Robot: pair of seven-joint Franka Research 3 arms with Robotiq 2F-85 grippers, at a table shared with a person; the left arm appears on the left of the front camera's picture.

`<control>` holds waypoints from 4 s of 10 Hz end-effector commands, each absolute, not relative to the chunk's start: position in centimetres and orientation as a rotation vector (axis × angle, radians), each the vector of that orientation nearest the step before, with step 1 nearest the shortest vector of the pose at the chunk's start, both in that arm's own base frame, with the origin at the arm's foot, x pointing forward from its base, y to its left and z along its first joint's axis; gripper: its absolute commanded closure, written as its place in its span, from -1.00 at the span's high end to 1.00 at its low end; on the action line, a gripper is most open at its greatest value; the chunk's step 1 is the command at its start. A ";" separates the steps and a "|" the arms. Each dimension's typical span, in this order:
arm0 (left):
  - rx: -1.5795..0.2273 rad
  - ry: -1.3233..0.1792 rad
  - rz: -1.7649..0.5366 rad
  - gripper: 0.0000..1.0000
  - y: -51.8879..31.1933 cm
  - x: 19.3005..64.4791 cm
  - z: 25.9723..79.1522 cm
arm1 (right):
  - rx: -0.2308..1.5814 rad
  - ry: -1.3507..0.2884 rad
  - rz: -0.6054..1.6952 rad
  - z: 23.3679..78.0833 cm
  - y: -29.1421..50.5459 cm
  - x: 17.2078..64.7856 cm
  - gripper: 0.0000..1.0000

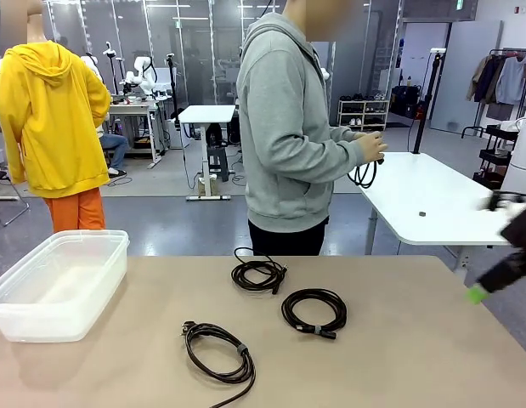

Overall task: Organize and store the cables.
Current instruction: Place the Power Cable into the Organizing box.

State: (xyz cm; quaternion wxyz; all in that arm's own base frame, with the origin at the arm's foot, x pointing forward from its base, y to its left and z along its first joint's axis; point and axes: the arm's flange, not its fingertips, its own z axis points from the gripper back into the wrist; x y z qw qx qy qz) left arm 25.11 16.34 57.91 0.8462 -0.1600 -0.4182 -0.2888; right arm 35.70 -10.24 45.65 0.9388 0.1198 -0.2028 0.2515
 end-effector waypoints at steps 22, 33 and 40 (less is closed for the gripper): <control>-0.477 -0.602 -0.999 1.00 -21.3 28.2 51.6 | 0.267 -0.515 0.419 45.0 -18.1 33.0 1.00; -0.219 -0.239 -0.987 1.00 -35.3 36.3 48.8 | 0.267 -0.515 0.419 45.0 -18.1 33.0 1.00; -0.023 -0.165 -0.933 1.00 -39.1 39.1 41.8 | 0.267 -0.515 0.419 45.0 -18.1 33.0 1.00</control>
